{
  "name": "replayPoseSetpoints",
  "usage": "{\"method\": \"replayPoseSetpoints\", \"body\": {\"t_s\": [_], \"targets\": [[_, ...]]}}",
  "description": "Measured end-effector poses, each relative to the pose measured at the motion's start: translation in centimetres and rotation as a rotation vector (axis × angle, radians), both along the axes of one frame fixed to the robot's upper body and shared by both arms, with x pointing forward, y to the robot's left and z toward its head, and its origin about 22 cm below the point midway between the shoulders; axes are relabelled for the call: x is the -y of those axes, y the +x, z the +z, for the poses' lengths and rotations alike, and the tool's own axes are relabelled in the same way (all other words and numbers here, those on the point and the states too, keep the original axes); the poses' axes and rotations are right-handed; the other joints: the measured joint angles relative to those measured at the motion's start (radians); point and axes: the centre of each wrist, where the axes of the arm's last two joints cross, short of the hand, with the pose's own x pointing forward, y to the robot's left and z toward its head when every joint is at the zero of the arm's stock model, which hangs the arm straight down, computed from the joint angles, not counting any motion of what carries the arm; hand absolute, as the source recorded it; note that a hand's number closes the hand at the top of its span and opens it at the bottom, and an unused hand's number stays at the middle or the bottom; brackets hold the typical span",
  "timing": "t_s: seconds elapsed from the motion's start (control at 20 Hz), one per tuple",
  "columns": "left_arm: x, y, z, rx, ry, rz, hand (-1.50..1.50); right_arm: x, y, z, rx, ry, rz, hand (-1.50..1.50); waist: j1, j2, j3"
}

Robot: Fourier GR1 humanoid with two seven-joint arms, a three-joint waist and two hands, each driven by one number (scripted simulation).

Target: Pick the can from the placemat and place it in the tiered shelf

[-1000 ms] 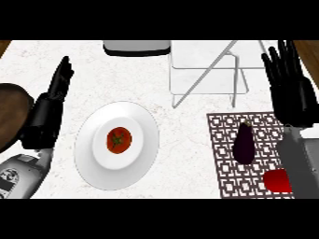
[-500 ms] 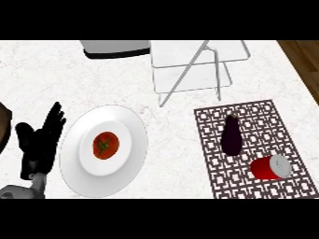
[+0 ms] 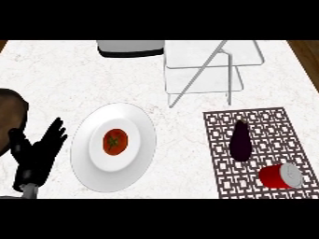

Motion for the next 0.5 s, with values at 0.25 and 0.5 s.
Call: {"method": "replayPoseSetpoints", "body": {"t_s": [0.25, 0.5], "targets": [[-0.2, 0.3, 0.1, -0.011, -0.007, -0.018, 0.0, -1.8, -2.1, 4.4, -0.068, 0.013, 0.109, -1.5, 0.029, 0.003, 0.001], [0.7, 0.9, -0.2, -0.008, -0.018, -0.042, 0.0, -5.0, -1.1, 9.0, -0.186, 0.008, 0.155, -1.5, 0.049, 0.008, 0.0]]}}
